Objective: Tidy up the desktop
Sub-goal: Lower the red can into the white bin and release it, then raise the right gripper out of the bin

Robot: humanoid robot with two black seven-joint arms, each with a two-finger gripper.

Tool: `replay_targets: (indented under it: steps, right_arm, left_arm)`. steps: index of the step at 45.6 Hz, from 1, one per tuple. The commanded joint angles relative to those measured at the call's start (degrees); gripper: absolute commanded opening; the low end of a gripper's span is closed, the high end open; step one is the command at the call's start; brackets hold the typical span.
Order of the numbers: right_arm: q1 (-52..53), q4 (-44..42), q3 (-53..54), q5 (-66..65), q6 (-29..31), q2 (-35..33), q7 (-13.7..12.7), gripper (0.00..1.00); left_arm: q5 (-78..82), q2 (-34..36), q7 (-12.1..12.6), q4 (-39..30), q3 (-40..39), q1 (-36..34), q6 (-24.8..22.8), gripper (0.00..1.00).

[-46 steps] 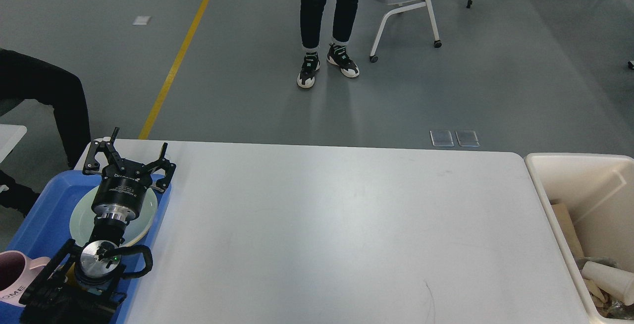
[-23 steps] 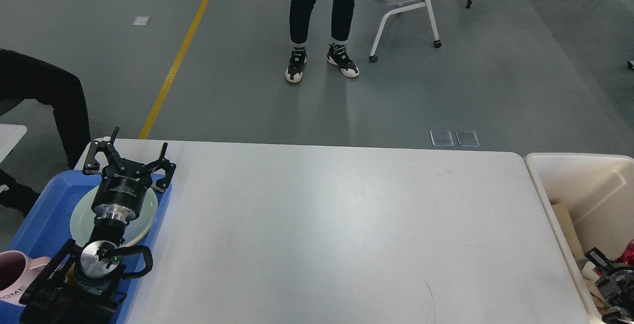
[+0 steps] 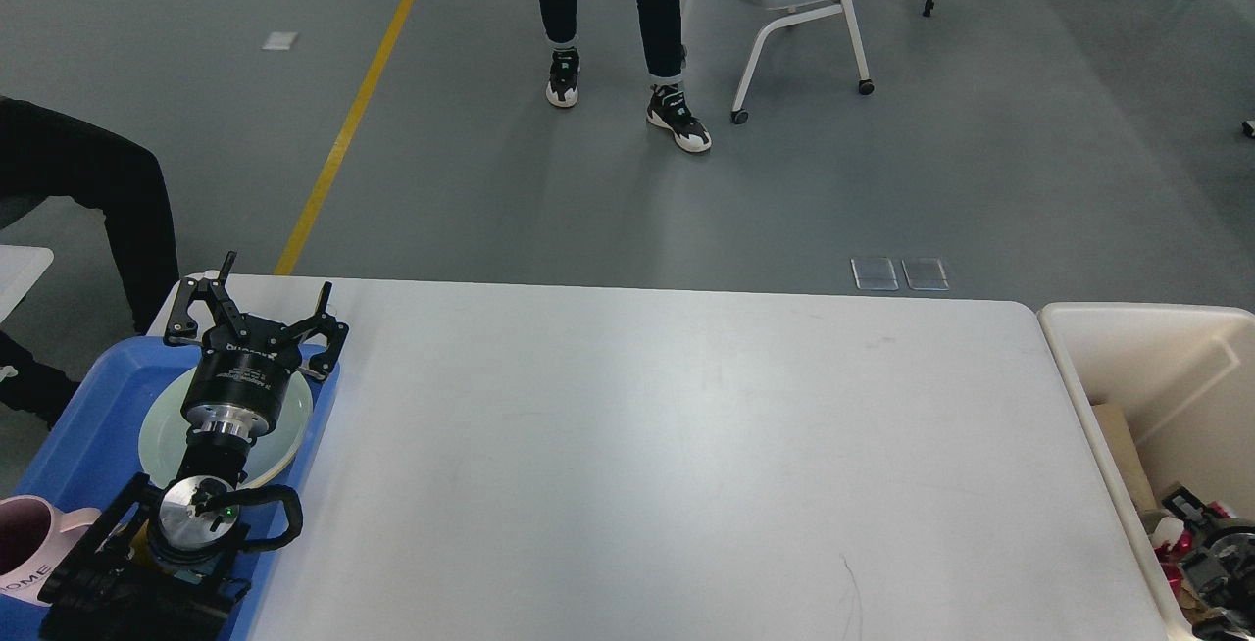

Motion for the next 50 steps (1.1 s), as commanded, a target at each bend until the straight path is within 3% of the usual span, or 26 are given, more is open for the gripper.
replay_targets:
  steps: [1,8,25,34,40,45,48,50]
  right_arm:
    - [0.2,-0.04,0.9,0.03,-0.01,-0.16,0.44,1.0]
    - [2.39,-0.22,8.97,0.74,0.86,-1.21,0.62,1.0]
    - [23.39,1.62,31.48,0.74,1.04,-5.87,0.44,1.0]
    - [29.46,10.67,39.38,0.74,0.87,-6.92,0.62,1.0]
    - [29.11,13.75,52.82,0.74,1.22,-8.15,0.71,1.0]
    - [25.43,23.84,67.4,0.65,3.15,-11.93,1.06,1.0]
    - [21.83,30.17,75.67,-0.14,3.68,-12.55,2.46,1.0]
    - [18.84,33.43,80.24,-0.4,3.68,-12.46,5.0,1.0]
  left_arm:
    - [0.01,0.04,0.0,-0.01,0.0,0.0,0.0,0.96]
    - [0.01,0.04,0.0,-0.01,0.0,0.0,0.0,0.96]
    - [0.01,-0.04,0.0,-0.01,0.0,0.0,0.0,0.96]
    - [0.01,0.04,0.0,-0.01,0.0,0.08,0.0,0.96]
    - [0.01,0.04,0.0,-0.01,0.0,0.0,0.0,0.96]
    - [0.01,0.04,0.0,-0.01,0.0,0.0,0.0,0.96]
    - [0.01,0.04,0.0,-0.01,0.0,0.08,0.0,0.96]
    - [0.01,0.04,0.0,-0.01,0.0,0.08,0.0,0.96]
